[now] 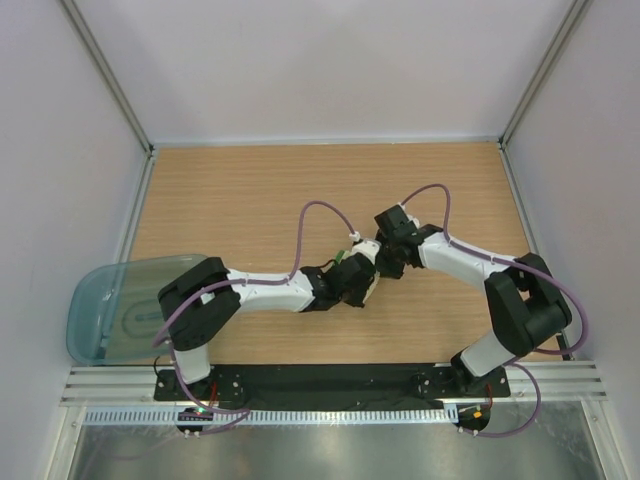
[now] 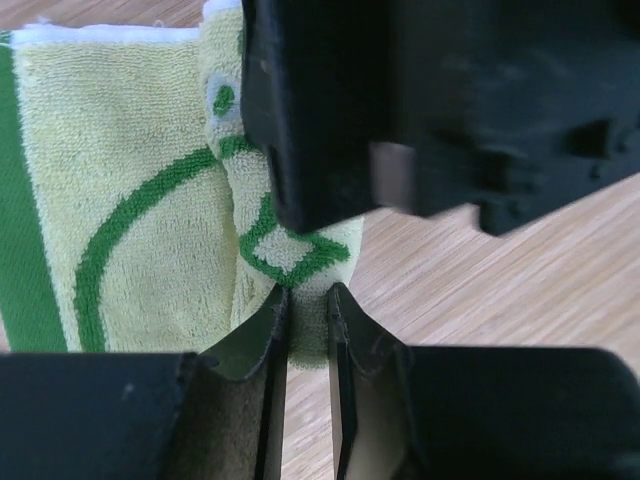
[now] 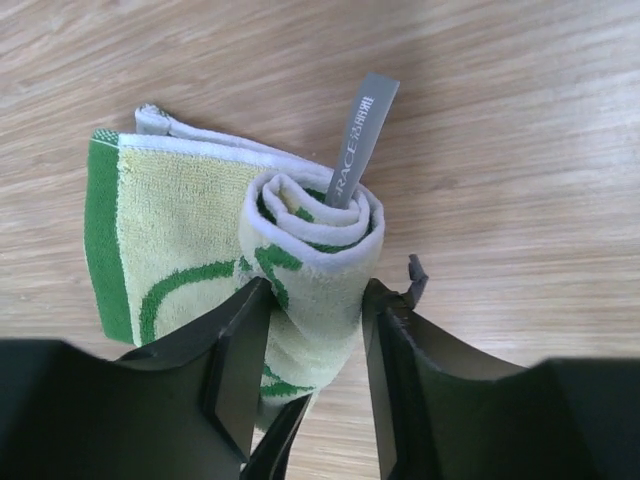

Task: Roll the towels
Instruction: Roll the towel

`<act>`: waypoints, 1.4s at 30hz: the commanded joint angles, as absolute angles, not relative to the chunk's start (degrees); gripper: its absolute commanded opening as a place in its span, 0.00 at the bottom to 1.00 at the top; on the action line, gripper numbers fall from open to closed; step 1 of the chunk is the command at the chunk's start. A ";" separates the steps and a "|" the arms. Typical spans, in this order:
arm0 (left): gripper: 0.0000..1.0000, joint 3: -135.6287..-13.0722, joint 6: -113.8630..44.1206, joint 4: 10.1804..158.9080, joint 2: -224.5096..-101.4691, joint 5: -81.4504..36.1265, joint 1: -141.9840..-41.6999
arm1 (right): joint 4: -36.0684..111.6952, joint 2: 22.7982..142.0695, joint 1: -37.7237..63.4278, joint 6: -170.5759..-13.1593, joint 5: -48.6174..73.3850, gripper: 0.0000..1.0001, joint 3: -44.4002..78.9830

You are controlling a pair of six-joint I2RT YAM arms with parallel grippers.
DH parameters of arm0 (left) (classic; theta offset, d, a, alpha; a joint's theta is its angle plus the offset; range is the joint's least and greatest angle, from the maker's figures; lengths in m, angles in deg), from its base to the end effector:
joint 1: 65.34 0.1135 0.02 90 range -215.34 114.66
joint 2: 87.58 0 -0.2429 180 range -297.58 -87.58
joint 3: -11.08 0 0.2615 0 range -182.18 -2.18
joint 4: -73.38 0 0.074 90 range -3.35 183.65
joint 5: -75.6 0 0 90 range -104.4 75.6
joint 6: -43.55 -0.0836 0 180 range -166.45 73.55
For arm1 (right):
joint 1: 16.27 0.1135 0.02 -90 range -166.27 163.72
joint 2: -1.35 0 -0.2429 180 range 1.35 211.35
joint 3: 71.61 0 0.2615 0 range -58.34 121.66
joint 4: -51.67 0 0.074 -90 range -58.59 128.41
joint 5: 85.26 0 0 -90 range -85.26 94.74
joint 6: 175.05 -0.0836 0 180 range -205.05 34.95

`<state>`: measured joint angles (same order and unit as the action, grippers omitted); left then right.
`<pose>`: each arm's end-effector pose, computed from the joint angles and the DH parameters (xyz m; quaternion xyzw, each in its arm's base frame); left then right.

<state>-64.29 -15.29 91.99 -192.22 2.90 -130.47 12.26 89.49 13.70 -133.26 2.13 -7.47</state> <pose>0.1961 -0.3639 0.1066 0.2178 0.8981 -0.1710 0.3416 0.2804 0.1573 0.1091 0.1594 0.9598 0.1278 0.1924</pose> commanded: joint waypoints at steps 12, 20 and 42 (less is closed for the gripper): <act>0.01 -53.60 1.44 80.07 -191.56 -24.76 -117.91 | 7.82 90.74 -0.45 -127.24 7.19 0.58 3.71; 0.00 -46.15 8.91 70.07 -193.13 -32.76 -111.84 | 26.95 83.28 -5.46 -128.73 25.64 0.57 -9.02; 0.00 -42.61 16.48 60.81 -200.35 -44.10 -104.54 | 72.85 90.91 -3.53 -136.29 37.53 0.58 -34.79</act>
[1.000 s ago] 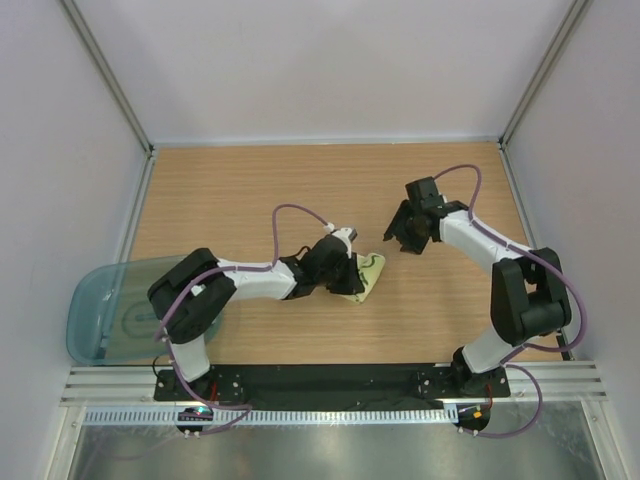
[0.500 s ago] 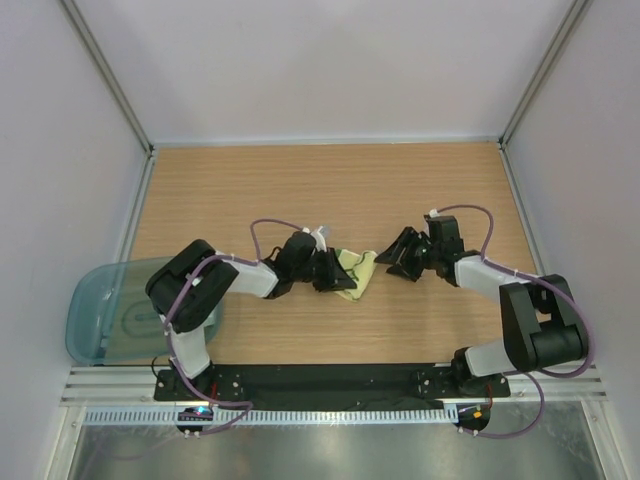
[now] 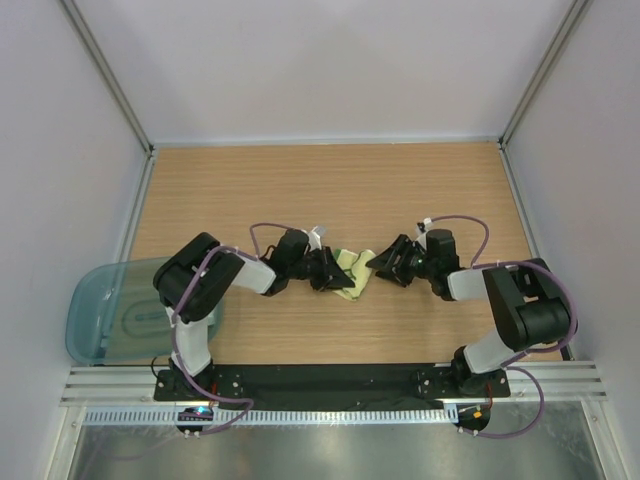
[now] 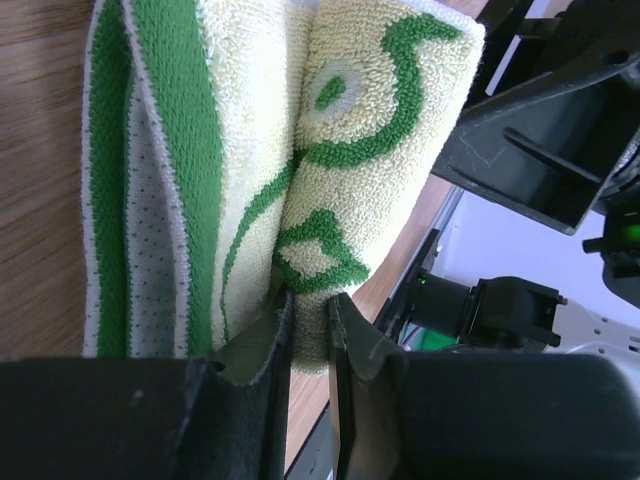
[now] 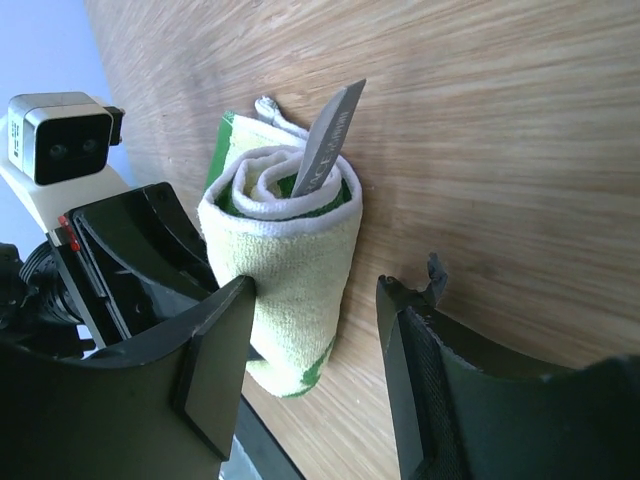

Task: Roll the towels
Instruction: Roll the towel

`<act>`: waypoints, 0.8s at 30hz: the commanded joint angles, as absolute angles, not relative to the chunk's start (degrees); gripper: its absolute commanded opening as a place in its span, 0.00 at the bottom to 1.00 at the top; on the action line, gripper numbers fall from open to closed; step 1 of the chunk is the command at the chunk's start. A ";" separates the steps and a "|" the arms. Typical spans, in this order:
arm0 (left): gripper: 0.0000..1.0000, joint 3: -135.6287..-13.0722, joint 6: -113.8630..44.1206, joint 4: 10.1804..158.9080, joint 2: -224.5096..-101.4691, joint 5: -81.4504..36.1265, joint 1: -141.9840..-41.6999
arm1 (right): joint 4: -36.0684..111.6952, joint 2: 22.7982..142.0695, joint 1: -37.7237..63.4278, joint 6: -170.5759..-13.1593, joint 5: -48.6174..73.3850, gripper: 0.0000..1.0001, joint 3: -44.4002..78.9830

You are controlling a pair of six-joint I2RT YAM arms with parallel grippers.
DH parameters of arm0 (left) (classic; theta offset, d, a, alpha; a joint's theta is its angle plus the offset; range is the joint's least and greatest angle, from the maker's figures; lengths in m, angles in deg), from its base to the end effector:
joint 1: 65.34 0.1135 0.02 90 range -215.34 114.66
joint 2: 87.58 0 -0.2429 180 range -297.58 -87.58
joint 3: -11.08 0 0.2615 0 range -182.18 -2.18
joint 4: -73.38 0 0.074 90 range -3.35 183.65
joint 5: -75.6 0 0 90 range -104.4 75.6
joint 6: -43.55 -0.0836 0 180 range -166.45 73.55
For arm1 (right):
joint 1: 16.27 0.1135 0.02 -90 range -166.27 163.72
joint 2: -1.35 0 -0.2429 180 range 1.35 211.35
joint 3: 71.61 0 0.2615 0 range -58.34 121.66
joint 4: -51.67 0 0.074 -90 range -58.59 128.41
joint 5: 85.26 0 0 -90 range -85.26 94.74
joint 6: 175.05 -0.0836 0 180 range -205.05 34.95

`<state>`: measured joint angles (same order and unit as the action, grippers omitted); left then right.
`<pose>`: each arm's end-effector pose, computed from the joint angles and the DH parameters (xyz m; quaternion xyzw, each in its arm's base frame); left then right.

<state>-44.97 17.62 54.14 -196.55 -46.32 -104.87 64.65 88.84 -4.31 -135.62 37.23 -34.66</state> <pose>0.2628 -0.2742 0.0542 -0.0533 0.8559 -0.5065 0.0901 0.2745 0.1041 0.0662 0.1681 0.8537 0.4347 0.2323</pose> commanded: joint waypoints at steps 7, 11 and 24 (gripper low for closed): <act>0.00 -43.05 17.53 57.47 -201.66 -46.92 -104.45 | 76.90 94.16 -0.46 -137.34 33.75 0.55 -35.40; 0.00 -43.31 18.24 56.33 -201.84 -48.24 -104.45 | 80.41 95.74 1.91 -138.84 32.69 0.45 -35.67; 0.28 -49.37 3.31 83.55 -191.65 -36.65 -105.42 | 54.31 81.52 4.99 -134.98 18.85 0.04 -33.74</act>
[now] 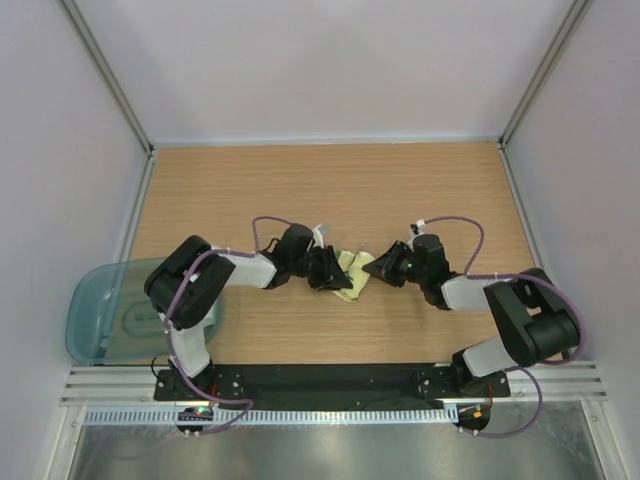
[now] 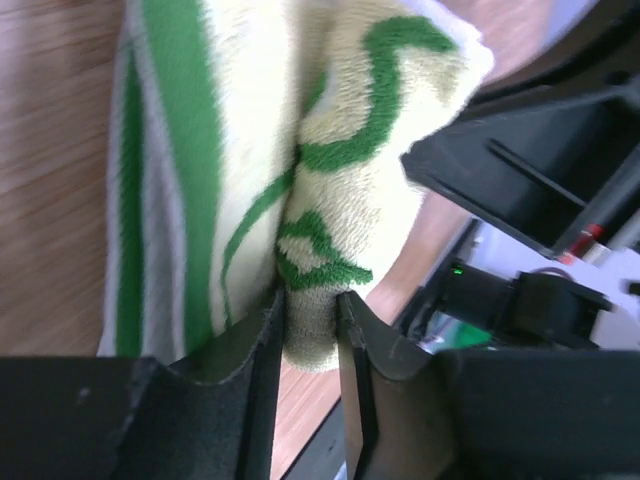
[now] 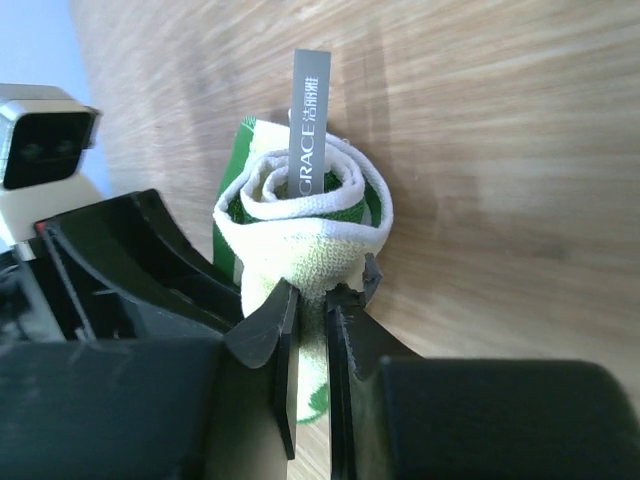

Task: Roll the towels
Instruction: Roll the towel

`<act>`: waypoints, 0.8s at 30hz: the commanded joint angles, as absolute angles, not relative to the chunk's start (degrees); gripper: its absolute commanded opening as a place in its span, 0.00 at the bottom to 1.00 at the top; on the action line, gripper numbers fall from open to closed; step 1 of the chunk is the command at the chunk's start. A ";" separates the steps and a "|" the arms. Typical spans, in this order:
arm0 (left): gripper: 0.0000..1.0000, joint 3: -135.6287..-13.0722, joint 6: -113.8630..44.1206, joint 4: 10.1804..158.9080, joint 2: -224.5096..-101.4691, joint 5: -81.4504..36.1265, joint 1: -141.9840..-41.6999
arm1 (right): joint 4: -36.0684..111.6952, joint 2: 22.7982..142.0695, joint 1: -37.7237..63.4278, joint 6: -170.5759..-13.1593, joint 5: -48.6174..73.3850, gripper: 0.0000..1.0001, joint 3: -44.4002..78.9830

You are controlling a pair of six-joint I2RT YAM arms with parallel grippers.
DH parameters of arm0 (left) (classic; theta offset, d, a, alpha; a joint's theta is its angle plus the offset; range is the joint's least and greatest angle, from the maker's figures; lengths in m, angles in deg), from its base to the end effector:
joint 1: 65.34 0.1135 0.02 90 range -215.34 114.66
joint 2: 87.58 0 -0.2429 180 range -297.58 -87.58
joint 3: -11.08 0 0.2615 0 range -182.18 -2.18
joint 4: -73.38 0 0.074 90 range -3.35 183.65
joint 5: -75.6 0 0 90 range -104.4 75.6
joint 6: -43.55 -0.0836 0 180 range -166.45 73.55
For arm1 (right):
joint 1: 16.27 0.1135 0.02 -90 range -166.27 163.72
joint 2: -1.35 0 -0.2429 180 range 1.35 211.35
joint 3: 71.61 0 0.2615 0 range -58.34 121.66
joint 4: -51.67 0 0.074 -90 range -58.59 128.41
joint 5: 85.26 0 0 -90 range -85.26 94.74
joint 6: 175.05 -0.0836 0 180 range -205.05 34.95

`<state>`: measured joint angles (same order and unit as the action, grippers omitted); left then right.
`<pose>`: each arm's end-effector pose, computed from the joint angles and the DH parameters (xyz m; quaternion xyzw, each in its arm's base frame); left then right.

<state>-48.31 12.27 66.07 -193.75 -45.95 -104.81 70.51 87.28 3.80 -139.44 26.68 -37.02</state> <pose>0.2646 -0.2746 0.0639 -0.0311 0.8774 -0.4714 0.0831 0.2654 0.1302 0.0702 0.1665 0.8494 0.4185 0.2750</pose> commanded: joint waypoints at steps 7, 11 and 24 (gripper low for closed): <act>0.36 -56.58 -4.70 99.73 -186.38 -22.51 -111.12 | 29.90 76.67 10.61 -132.07 8.01 0.01 -24.51; 0.38 -61.50 -7.86 106.67 -184.00 -8.19 -117.44 | 25.06 78.96 13.16 -133.21 5.89 0.01 -21.35; 0.38 -71.09 -15.25 112.84 -183.56 12.93 -133.54 | 18.99 84.94 15.01 -134.97 5.01 0.01 -16.33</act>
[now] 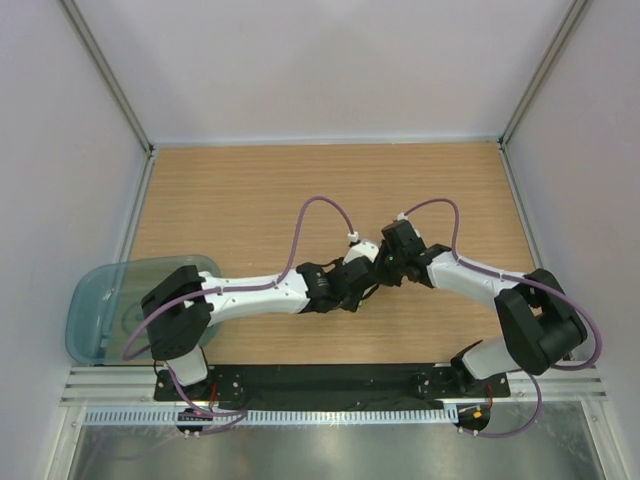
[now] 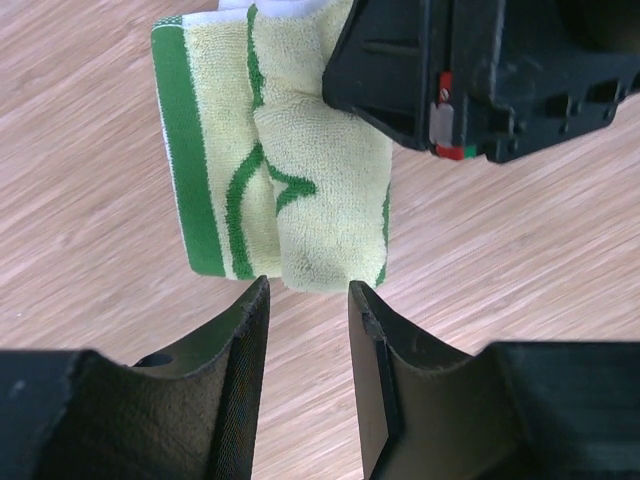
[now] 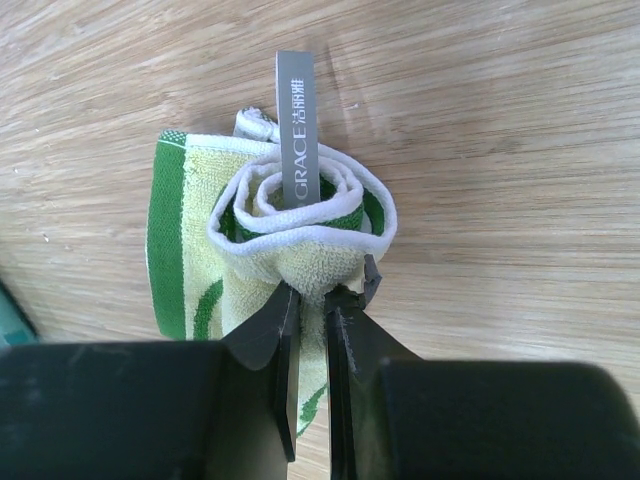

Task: Roll the towels
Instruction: Roll the towel

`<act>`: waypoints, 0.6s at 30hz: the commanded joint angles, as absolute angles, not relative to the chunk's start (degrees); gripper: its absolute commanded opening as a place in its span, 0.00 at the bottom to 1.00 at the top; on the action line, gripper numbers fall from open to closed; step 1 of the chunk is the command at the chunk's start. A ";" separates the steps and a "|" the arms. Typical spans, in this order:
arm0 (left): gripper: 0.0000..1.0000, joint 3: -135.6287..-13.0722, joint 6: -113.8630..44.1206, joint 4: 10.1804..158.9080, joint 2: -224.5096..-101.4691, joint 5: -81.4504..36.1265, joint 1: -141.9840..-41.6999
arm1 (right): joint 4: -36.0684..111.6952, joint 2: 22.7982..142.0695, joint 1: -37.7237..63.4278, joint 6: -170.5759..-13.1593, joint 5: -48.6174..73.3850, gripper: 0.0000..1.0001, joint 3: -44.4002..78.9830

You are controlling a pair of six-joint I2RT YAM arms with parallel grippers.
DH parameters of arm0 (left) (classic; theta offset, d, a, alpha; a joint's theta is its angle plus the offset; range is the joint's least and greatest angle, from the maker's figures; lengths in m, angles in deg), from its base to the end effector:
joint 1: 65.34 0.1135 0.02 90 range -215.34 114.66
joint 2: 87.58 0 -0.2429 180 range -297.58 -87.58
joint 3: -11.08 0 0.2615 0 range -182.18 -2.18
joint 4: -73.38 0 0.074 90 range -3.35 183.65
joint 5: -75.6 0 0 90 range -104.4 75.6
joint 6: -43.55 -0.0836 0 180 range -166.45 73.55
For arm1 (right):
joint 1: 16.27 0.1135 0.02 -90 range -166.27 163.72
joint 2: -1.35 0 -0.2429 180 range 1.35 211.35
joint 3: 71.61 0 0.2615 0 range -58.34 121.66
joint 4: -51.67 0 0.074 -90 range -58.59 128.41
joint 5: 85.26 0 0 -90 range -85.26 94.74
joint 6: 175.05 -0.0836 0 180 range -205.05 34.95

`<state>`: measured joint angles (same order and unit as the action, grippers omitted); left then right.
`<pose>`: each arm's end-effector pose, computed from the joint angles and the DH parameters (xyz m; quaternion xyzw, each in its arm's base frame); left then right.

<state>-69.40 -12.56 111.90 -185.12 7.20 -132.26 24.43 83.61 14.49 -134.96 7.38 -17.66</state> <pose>0.1803 -0.3445 0.1524 0.2136 0.9154 -0.1099 0.3232 0.2615 0.1601 0.1003 0.1521 0.9427 0.2084 0.2114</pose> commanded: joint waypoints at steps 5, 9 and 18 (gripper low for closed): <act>0.41 -72.49 -16.65 110.74 -186.19 11.62 -135.13 | 18.11 84.94 15.10 -134.80 5.01 0.01 -15.72; 0.43 -73.98 -17.36 109.94 -188.56 10.82 -136.35 | 18.11 85.37 15.02 -134.54 5.62 0.01 -15.37; 0.44 -77.33 -18.76 110.03 -193.39 11.35 -137.94 | 17.23 85.82 15.02 -133.92 6.94 0.01 -14.40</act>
